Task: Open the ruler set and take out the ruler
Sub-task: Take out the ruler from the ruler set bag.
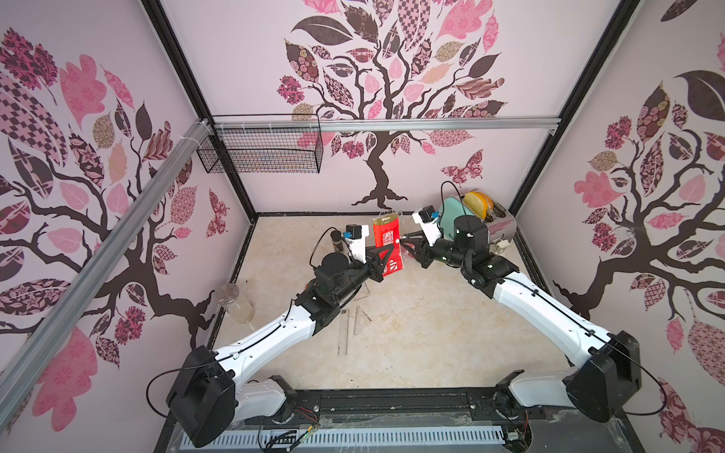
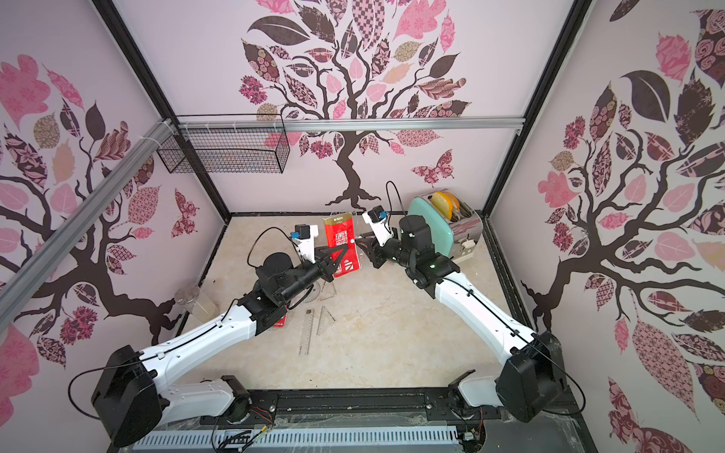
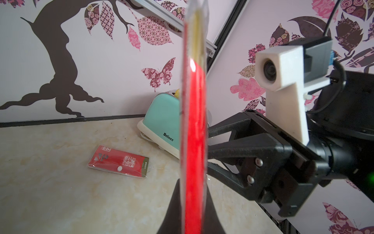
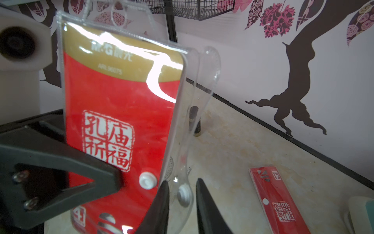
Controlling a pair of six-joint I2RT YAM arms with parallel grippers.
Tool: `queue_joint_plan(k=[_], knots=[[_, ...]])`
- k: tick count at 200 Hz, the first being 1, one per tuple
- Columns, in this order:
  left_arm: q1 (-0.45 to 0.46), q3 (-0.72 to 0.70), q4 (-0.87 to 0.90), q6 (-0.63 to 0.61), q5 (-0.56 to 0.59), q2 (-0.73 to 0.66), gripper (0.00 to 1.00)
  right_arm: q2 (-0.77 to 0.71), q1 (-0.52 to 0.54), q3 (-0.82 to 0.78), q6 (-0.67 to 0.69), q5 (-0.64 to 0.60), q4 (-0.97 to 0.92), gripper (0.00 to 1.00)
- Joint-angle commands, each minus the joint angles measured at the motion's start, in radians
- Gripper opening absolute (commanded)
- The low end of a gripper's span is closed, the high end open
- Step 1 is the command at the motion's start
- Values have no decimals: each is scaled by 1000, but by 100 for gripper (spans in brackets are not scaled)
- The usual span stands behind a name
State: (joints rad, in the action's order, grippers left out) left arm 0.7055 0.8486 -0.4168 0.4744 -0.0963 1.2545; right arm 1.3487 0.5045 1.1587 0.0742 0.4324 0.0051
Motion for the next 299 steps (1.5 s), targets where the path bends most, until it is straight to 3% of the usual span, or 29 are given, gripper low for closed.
queue_joint_plan(k=[1,48,101,126,158,189,253,271,299], knots=[[2,-8,-6,-18,-23,-15,0,-1,3,54,5,96,15,22],[2,0,2,-26,-30,-8,0,-11,0,52,5,138,5,0],[-9,23,40,-48,-4,31,0,-41,-39,18,-62,138,-19,0],[-32,32,41,-30,0,73,20,-48,-102,-31,-148,197,-5,0],[-64,49,51,4,-9,133,49,-56,-140,-65,-183,179,-45,0],[-83,67,74,7,-5,163,60,-71,-153,-88,-198,160,-82,0],[-83,96,169,-17,-1,131,60,-25,-154,-98,-225,183,-146,0],[-59,107,187,-29,-11,115,53,-3,-154,-107,-234,199,-133,0],[2,148,219,-62,-7,120,33,18,-154,-127,-253,243,-74,0]])
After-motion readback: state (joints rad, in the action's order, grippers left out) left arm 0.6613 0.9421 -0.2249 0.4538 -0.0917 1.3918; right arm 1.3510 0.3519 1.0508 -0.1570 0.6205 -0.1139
